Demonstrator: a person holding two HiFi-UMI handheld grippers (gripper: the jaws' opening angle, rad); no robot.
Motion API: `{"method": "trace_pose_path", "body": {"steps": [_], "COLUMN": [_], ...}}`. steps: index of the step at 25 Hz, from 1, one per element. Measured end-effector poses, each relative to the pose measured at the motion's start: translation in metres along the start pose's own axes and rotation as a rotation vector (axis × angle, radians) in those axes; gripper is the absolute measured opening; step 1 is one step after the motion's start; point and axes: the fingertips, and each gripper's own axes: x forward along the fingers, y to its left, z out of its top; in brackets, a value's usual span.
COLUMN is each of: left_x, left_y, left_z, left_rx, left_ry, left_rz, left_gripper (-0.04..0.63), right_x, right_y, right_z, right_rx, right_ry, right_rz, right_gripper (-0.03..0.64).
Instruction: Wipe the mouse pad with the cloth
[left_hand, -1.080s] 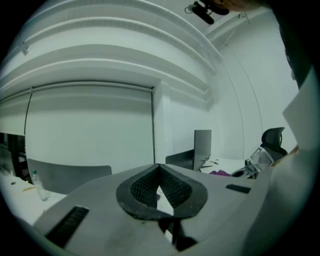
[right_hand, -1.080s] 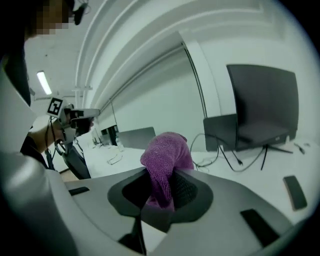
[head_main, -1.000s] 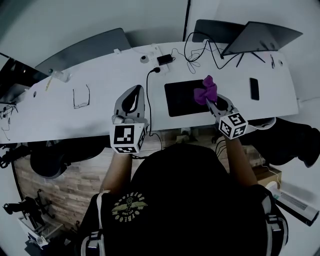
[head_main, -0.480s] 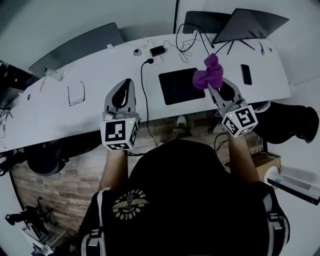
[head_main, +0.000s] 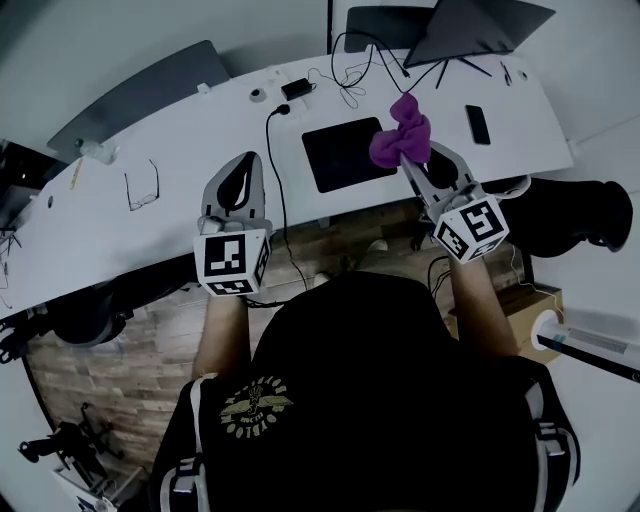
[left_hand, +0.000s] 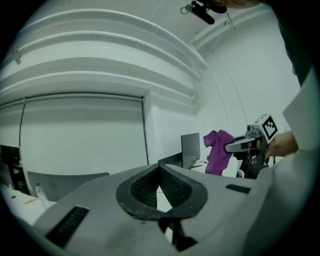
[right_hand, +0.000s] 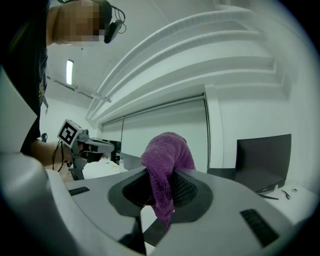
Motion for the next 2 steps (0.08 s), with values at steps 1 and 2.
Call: {"method": "trace_pose_path", "body": {"steps": [1, 2], "left_x": [-0.0005, -0.0011], "left_y": [-0.0039, -0.0077], "left_z": [0.0004, 0.0009], "left_rx": [0.01, 0.02], "left_ry": [0.005, 0.01], "left_rz": [-0.005, -0.009], "left_gripper": [0.002, 0.002], "right_x": [-0.0029, -0.0057], "right_y": [-0.0006, -0.0011], "right_z": [-0.002, -0.004], "right_rx": [0.007, 0.014], "right_ry": [-0.005, -0.01], "right_rz": [0.002, 0.004], "right_gripper": [0.087, 0.087]}}
